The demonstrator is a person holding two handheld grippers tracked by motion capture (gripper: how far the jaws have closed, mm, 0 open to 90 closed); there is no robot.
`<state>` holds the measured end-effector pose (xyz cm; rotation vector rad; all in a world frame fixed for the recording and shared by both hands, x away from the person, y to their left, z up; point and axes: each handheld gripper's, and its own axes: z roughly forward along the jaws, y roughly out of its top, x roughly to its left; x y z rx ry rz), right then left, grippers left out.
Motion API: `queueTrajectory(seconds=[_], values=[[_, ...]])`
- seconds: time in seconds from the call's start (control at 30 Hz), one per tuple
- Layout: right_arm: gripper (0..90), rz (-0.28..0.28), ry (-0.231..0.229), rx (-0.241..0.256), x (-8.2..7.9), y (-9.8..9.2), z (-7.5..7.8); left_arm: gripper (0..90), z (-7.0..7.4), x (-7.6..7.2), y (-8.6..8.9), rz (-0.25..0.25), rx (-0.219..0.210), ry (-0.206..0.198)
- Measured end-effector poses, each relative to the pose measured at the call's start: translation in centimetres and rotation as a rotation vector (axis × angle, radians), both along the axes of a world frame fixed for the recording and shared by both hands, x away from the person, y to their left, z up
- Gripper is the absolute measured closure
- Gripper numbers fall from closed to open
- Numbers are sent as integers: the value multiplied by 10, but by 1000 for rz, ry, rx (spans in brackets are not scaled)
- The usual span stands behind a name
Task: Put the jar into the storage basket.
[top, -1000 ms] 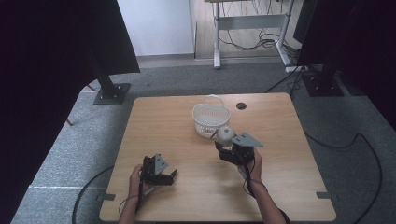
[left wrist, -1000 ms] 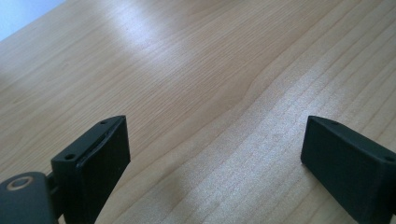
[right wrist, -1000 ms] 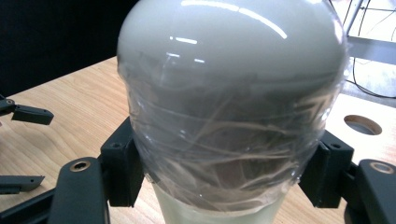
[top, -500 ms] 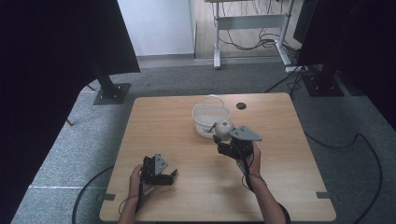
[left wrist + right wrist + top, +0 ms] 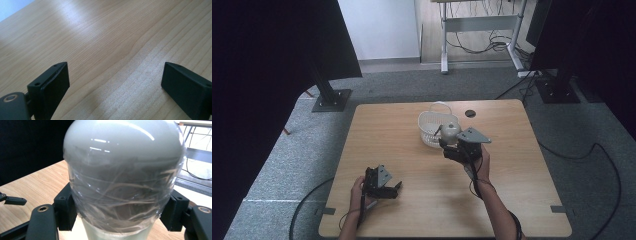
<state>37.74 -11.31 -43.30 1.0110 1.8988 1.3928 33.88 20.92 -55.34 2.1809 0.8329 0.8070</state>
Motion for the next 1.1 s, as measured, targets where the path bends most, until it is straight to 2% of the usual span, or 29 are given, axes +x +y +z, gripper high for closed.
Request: queueTrajectory(seconds=[0.07,0.2,1.1], values=[[281,1,2,-8,1,2,1,75,0,0,0,0,1,-1],[281,7,11,11,5,2,3,75,0,0,0,0,1,-1],[281,-19,0,-5,32,8,27,74,0,0,1,-1,0,-2]])
